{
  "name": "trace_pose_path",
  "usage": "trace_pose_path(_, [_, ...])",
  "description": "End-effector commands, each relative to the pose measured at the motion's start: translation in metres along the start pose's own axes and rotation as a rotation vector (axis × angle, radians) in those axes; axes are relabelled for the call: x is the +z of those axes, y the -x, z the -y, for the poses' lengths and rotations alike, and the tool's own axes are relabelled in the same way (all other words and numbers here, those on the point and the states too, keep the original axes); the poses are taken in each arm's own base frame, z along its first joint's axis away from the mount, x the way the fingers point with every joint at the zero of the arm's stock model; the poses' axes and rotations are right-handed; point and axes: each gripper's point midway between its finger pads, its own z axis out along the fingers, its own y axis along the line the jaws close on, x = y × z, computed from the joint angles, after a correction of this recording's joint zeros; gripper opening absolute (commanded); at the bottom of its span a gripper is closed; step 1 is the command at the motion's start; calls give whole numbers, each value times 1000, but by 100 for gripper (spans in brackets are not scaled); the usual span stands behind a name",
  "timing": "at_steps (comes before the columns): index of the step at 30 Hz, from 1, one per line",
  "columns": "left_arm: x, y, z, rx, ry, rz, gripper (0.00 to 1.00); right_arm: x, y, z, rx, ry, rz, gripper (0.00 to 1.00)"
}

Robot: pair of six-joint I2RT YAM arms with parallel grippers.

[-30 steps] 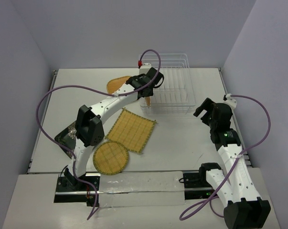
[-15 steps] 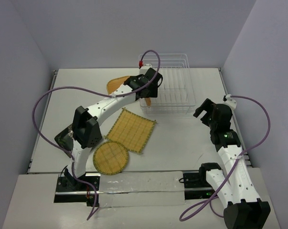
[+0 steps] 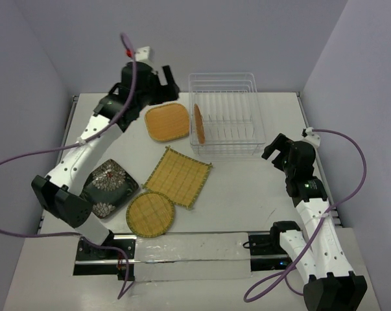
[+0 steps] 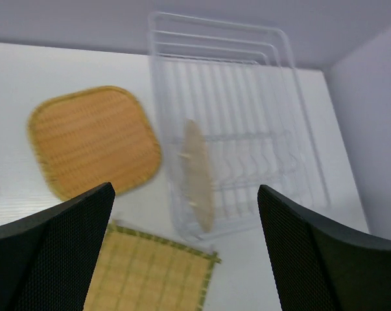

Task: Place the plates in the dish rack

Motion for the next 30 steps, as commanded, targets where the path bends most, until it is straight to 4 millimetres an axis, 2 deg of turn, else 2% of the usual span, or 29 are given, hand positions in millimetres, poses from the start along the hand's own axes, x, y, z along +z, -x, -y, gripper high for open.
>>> trace_pose_path(1, [34, -10, -79, -100, -20, -71, 99, 1, 13, -5, -9, 20, 47, 100])
trace_pose_path(2, [37, -5, -87, -114, -49, -66, 99, 1, 13, -5, -9, 19, 45, 100])
trace_pose_path(6, [59, -28, -132, -155, -123, -128, 99, 4, 12, -2, -14, 5, 44, 100])
trace_pose_path(9, [70, -43, -143, -159, -158, -167, 99, 6, 11, -1, -17, -1, 38, 100])
trace_pose_path(16, [106, -102, -186, -306, -146, -288, 99, 9, 9, 1, -22, -16, 31, 100])
trace_pose_path(23, [138, -147, -210, -406, -115, -379, 99, 10, 10, -3, -25, -3, 19, 100])
trace_pose_path(29, [155, -162, -228, -451, -34, -372, 99, 9, 17, -11, -17, 20, 24, 100])
trace_pose_path(30, [160, -169, -233, -460, -21, -380, 99, 9, 18, -11, -16, 21, 24, 100])
